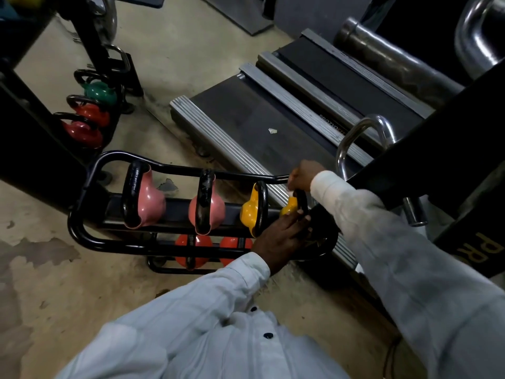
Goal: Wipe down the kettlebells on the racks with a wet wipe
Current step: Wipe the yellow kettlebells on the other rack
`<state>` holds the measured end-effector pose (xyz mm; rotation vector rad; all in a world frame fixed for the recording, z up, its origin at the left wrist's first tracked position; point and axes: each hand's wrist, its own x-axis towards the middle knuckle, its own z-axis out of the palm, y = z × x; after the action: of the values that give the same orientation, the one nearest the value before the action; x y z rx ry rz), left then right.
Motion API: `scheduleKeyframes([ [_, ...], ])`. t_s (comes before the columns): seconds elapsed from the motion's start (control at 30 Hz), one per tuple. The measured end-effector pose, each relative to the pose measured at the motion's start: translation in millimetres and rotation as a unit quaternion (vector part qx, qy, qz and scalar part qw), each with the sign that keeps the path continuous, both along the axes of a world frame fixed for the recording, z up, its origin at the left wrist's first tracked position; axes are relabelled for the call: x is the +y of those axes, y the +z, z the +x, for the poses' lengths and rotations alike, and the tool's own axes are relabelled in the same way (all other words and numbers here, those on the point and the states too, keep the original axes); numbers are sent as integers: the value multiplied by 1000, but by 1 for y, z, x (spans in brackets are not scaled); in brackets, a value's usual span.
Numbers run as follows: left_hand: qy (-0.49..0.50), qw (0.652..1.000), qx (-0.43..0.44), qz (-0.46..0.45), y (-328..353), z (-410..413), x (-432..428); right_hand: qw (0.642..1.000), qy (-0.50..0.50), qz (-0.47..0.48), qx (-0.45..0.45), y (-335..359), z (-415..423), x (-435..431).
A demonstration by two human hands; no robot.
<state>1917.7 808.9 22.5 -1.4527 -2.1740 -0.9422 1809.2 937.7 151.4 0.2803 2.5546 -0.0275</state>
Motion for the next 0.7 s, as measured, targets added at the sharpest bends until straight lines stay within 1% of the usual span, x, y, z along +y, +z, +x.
scheduleKeyframes([
  [0.1,7,1000,-2,-18,-3,1,-2,986,118,103,-63,0,-2,-23],
  [0.2,19,999,8,-35,5,2,-7,966,190,157,-81,2,6,-34],
  [0.23,20,999,10,-41,10,3,-8,964,195,162,-87,3,9,-34],
  [0.33,20,999,9,-48,15,4,-6,975,159,121,-94,6,15,-25],
  [0.37,19,999,8,-44,15,4,-6,978,155,111,-80,6,16,-21],
  [0.43,15,999,7,-29,20,3,-4,983,150,102,-22,3,15,-13],
  [0.5,8,1000,5,-16,23,1,-4,992,105,67,25,-3,12,-4],
  [0.57,1,1000,-2,-21,21,1,-5,998,4,4,58,-11,11,7],
  [0.6,0,1000,-8,-29,18,1,-6,995,-52,-38,75,-18,12,12],
  [0.63,4,999,-11,-39,16,1,-6,984,-115,-89,101,-22,16,15],
  [0.67,12,999,-10,-43,12,0,-6,963,-179,-151,134,-31,22,19],
  [0.7,15,999,-8,-46,11,-1,-5,932,-242,-208,172,-36,30,19],
])
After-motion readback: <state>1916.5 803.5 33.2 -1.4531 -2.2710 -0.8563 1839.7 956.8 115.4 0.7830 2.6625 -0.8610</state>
